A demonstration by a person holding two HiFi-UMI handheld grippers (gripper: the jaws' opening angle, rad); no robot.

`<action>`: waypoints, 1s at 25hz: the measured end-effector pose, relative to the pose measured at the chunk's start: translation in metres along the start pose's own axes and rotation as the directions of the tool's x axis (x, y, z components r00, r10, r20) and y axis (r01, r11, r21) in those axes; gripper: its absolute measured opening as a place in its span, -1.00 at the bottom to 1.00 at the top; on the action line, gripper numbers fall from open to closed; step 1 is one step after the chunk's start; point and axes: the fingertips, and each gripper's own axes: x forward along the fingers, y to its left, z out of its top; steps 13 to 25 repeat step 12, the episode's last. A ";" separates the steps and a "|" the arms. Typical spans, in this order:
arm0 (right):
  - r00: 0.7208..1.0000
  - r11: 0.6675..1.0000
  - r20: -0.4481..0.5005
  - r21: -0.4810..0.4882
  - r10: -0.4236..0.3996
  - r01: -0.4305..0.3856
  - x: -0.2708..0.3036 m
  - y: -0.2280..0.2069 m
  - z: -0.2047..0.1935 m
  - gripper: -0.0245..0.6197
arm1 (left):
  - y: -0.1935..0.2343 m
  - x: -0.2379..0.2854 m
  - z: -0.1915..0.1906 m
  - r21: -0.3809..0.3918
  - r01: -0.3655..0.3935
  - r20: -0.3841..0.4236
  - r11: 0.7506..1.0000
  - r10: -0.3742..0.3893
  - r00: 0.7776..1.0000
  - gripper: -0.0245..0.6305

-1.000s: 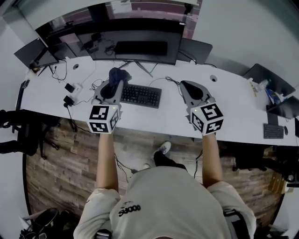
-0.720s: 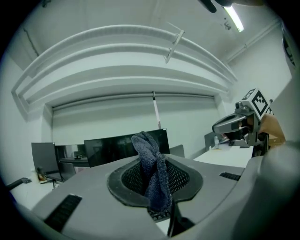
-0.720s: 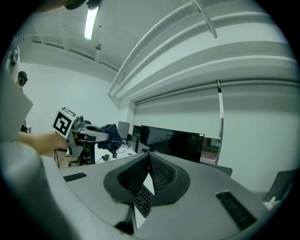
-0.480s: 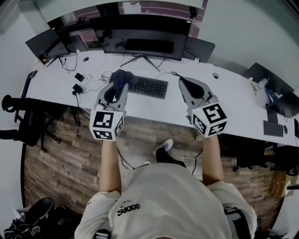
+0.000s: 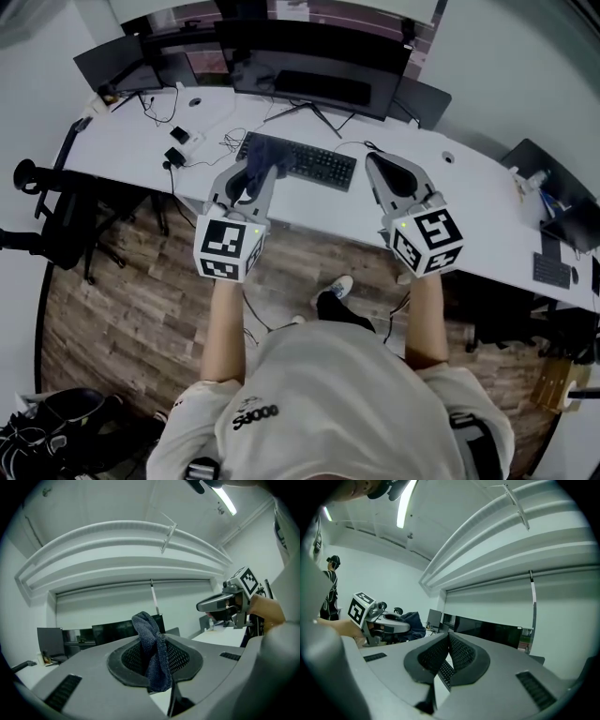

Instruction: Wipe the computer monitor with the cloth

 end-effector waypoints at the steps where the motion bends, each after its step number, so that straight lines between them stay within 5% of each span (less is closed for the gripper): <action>1: 1.000 1.000 -0.002 0.001 0.004 -0.004 0.001 0.003 0.000 -0.90 | 0.001 -0.003 0.000 0.000 -0.002 0.000 1.000 0.002 1.000 -0.68; 25: 0.998 0.998 -0.021 -0.016 0.060 -0.061 0.006 0.039 -0.004 -0.91 | 0.010 -0.027 -0.006 -0.008 -0.014 -0.004 1.000 0.013 1.000 -0.68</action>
